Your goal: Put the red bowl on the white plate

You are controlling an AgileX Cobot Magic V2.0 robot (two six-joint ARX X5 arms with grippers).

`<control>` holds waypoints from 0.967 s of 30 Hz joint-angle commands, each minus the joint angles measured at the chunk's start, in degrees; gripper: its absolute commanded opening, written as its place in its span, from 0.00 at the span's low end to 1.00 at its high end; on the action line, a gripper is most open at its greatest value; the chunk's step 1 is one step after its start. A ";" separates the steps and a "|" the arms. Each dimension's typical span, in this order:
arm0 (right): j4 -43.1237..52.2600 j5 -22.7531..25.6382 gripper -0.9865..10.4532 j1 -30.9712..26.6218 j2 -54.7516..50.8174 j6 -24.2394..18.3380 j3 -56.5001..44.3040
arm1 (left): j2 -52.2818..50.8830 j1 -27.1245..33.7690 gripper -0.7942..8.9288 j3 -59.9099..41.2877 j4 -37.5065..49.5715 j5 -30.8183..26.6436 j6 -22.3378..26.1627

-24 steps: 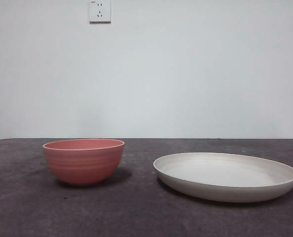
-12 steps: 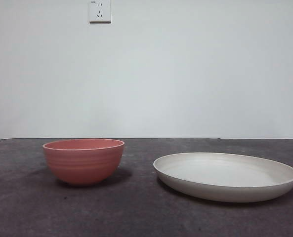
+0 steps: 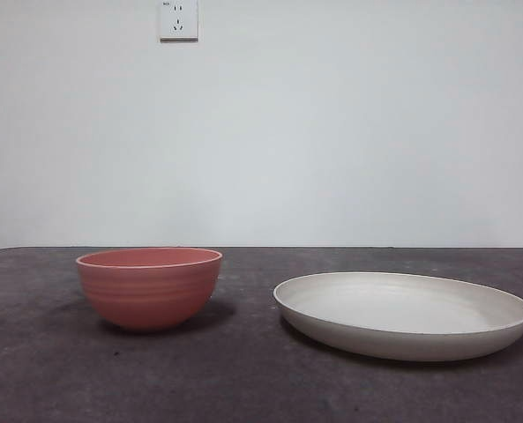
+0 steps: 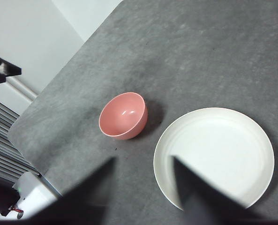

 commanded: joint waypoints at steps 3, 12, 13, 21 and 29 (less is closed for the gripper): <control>0.50 0.59 0.57 0.02 0.35 -0.81 1.03 | 0.57 -0.33 0.72 1.05 0.39 0.35 1.07; 0.46 0.79 0.58 0.02 0.35 -0.39 1.03 | 1.16 -0.33 0.73 1.05 2.19 0.33 2.19; 0.46 0.79 0.58 0.02 0.35 -0.39 1.03 | 1.55 -0.33 0.73 1.05 2.49 0.31 2.45; 0.00 0.66 0.57 0.04 0.31 -0.39 1.03 | 7.96 -0.31 0.72 1.05 2.51 -3.67 2.60; -1.60 0.39 0.57 0.02 0.33 -0.44 1.03 | 18.71 -0.33 0.72 1.03 2.51 -13.38 2.51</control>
